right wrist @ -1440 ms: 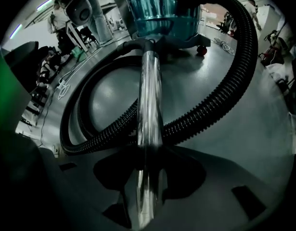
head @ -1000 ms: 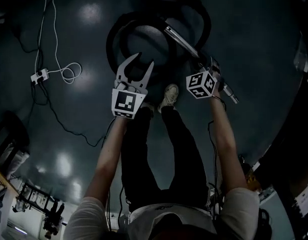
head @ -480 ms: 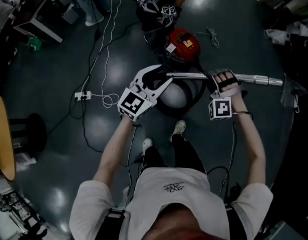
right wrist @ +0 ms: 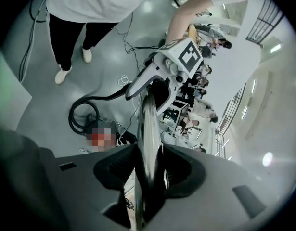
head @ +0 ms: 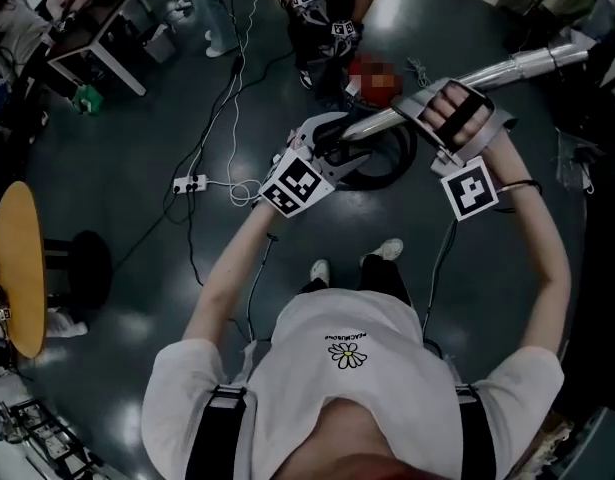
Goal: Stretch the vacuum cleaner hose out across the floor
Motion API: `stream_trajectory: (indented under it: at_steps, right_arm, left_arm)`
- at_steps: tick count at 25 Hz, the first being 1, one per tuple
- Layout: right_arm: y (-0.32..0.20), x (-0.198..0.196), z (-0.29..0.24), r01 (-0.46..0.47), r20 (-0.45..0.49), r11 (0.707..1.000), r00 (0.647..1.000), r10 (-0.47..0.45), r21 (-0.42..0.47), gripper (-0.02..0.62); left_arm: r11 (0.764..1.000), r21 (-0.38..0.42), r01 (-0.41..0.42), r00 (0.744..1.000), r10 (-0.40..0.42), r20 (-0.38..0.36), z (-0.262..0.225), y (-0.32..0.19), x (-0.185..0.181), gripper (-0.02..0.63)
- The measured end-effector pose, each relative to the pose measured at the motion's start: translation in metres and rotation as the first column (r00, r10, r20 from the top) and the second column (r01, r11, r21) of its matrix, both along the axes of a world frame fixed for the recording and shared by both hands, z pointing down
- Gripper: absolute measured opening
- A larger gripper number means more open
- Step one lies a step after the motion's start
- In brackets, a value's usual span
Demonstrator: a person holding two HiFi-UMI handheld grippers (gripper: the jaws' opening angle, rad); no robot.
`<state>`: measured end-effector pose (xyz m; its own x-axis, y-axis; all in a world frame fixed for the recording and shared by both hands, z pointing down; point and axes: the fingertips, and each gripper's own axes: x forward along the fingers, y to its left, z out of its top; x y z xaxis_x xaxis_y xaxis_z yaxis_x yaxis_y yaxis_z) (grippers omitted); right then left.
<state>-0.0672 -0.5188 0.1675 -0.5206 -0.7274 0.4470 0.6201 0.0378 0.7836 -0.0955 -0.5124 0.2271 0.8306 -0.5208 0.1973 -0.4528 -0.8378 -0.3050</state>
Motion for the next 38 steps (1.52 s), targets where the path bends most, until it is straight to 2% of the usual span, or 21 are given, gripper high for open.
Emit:
stream_trajectory:
  at_steps: [5,7,9,12,15,17,20,22,23,24,25,26,27,28,30,31,33,34,35,36,38]
  right_arm:
    - [0.082,-0.013,-0.022,0.127,-0.093,0.985,0.989,-0.116,0.115,0.186]
    - [0.11,-0.012,-0.022,0.177,-0.127,0.977,0.978,-0.163,0.114,0.186]
    - [0.139,-0.009,-0.018,0.222,-0.155,0.97,0.966,-0.205,0.103,0.186]
    - [0.185,0.0,-0.008,0.255,-0.145,0.964,0.959,-0.243,0.073,0.187]
    - [0.23,0.018,-0.007,0.226,-0.094,0.971,0.971,-0.219,0.074,0.187]
    - [0.256,0.036,-0.009,0.162,-0.016,0.985,0.987,-0.161,0.064,0.208]
    - [0.276,0.085,-0.053,0.008,0.267,0.987,0.962,-0.051,0.16,0.225]
    - [0.283,0.134,-0.121,-0.142,0.536,0.961,0.844,-0.009,0.239,0.225]
    - [0.288,0.157,-0.157,-0.195,0.67,0.957,0.742,-0.001,0.216,0.225]
    - [0.296,0.176,-0.188,-0.206,0.8,0.967,0.6,0.001,0.153,0.225]
    - [0.305,0.191,-0.209,-0.172,0.91,0.984,0.414,0.02,0.057,0.225]
    - [0.315,0.204,-0.215,-0.104,0.974,0.993,0.215,0.077,-0.055,0.225]
    - [0.325,0.215,-0.205,-0.023,0.984,0.985,0.051,0.17,-0.169,0.225]
    - [0.334,0.223,-0.18,0.061,0.956,0.957,-0.061,0.287,-0.283,0.225]
    - [0.347,0.224,-0.1,0.235,0.81,0.826,-0.187,0.555,-0.512,0.225]
    - [0.353,0.219,-0.049,0.321,0.689,0.718,-0.22,0.69,-0.617,0.225]
    - [0.368,0.206,0.057,0.482,0.365,0.435,-0.236,0.9,-0.761,0.225]
    - [0.378,0.202,0.106,0.546,0.2,0.297,-0.231,0.952,-0.783,0.225]
    - [0.391,0.2,0.149,0.593,0.061,0.193,-0.235,0.97,-0.782,0.225]
    - [0.405,0.202,0.184,0.626,-0.047,0.129,-0.256,0.965,-0.769,0.225]
    - [0.434,0.215,0.235,0.696,-0.226,0.07,-0.324,0.919,-0.715,0.225]
  left_arm:
    - [0.993,-0.084,-0.084,0.974,0.099,0.204,0.024,0.079,0.015,0.291]
    - [0.98,-0.167,-0.108,0.965,0.143,0.221,0.034,0.114,0.025,0.29]
    - [0.945,-0.285,-0.159,0.956,0.219,0.195,0.041,0.157,0.038,0.286]
    - [0.844,-0.464,-0.268,0.957,0.287,-0.032,0.035,0.226,0.059,0.179]
    - [0.736,-0.576,-0.356,0.93,0.218,-0.296,0.024,0.287,0.088,0.103]
    - [0.706,-0.595,-0.385,0.903,0.156,-0.4,0.018,0.32,0.111,0.098]
    - [0.709,-0.597,-0.376,0.877,0.064,-0.477,0.021,0.353,0.143,0.098]
    - [0.708,-0.624,-0.332,0.869,-0.027,-0.493,0.027,0.37,0.146,0.097]
    - [0.703,-0.638,-0.313,0.861,-0.074,-0.504,0.026,0.376,0.143,0.097]
    - [0.699,-0.648,-0.303,0.846,-0.115,-0.52,0.022,0.381,0.137,0.098]
    - [0.697,-0.652,-0.298,0.828,-0.15,-0.54,0.017,0.386,0.13,0.098]
    - [0.7,-0.651,-0.295,0.809,-0.18,-0.56,0.012,0.391,0.124,0.098]
    - [0.705,-0.648,-0.289,0.792,-0.204,-0.575,0.01,0.397,0.118,0.098]
    - [0.711,-0.646,-0.278,0.78,-0.225,-0.583,0.009,0.404,0.113,0.098]
    - [0.721,-0.646,-0.25,0.772,-0.254,-0.582,0.013,0.42,0.103,0.098]
    - [0.723,-0.647,-0.242,0.77,-0.262,-0.581,0.014,0.426,0.1,0.098]
    - [0.726,-0.645,-0.239,0.76,-0.274,-0.59,0.014,0.434,0.1,0.098]
    - [0.728,-0.645,-0.234,0.754,-0.283,-0.593,0.012,0.435,0.1,0.098]
    - [0.728,-0.647,-0.225,0.751,-0.293,-0.592,0.011,0.434,0.1,0.098]
    - [0.728,-0.651,-0.215,0.752,-0.301,-0.586,0.011,0.434,0.099,0.098]
    - [0.729,-0.655,-0.199,0.76,-0.307,-0.573,0.009,0.435,0.096,0.098]
